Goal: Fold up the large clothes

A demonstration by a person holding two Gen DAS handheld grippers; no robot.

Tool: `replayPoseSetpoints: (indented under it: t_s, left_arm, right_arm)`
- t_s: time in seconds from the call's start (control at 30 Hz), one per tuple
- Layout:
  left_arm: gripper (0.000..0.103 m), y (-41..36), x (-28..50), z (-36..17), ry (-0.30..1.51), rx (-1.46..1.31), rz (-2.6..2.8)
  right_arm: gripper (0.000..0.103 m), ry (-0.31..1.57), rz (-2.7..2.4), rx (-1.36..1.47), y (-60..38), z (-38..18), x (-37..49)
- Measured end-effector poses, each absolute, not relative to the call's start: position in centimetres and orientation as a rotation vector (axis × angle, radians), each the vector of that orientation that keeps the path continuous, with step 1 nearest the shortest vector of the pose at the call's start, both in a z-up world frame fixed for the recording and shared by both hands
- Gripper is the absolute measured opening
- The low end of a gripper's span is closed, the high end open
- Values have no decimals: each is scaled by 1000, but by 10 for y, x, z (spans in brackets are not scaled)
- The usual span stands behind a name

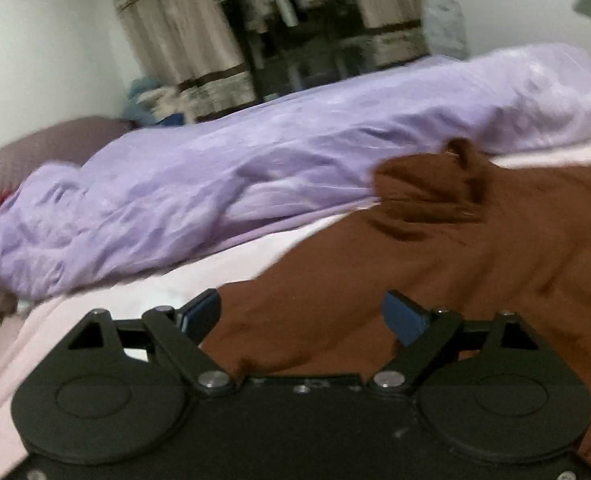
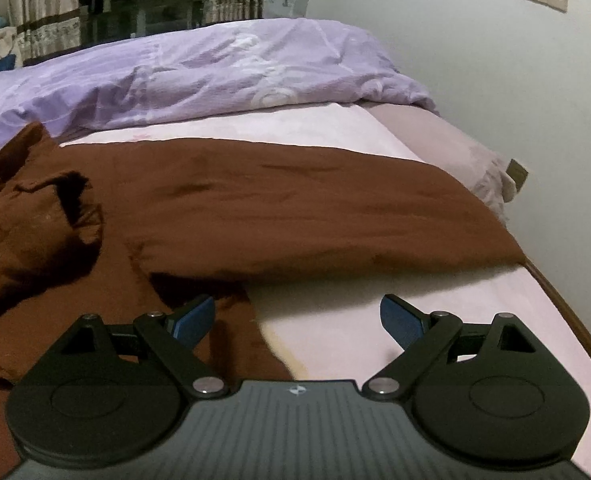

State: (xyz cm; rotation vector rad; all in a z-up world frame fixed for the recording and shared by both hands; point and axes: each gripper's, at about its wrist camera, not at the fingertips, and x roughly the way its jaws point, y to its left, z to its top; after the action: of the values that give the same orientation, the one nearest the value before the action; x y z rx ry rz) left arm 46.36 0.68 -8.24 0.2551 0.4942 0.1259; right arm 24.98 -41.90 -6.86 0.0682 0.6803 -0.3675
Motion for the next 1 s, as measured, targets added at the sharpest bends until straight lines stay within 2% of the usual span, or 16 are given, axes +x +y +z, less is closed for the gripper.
replayPoseSetpoints:
  t_s: [0.07, 0.13, 0.23, 0.43, 0.5, 0.57, 0.8, 1.0]
  left_arm:
    - [90, 39, 473, -94, 560, 166, 189]
    - [97, 63, 489, -121, 647, 123, 252]
    - [101, 93, 495, -129, 659, -67, 216]
    - [98, 81, 473, -97, 512, 101, 277]
    - [98, 75, 480, -107, 536, 144, 233]
    - [102, 71, 492, -135, 596, 173, 248]
    - [101, 79, 501, -132, 586, 110, 232]
    - [101, 78, 485, -132, 584, 130, 236]
  right_arm:
    - [103, 680, -375, 80, -424, -69, 249]
    - [103, 683, -376, 93, -427, -69, 250]
    - [102, 662, -399, 98, -430, -67, 248]
    - [100, 606, -436, 127, -450, -60, 238]
    - [100, 573, -464, 166, -467, -59, 232]
    - [100, 502, -533, 243, -496, -62, 226]
    - [102, 437, -578, 818, -615, -105, 196]
    - [103, 299, -497, 1058, -655, -111, 216]
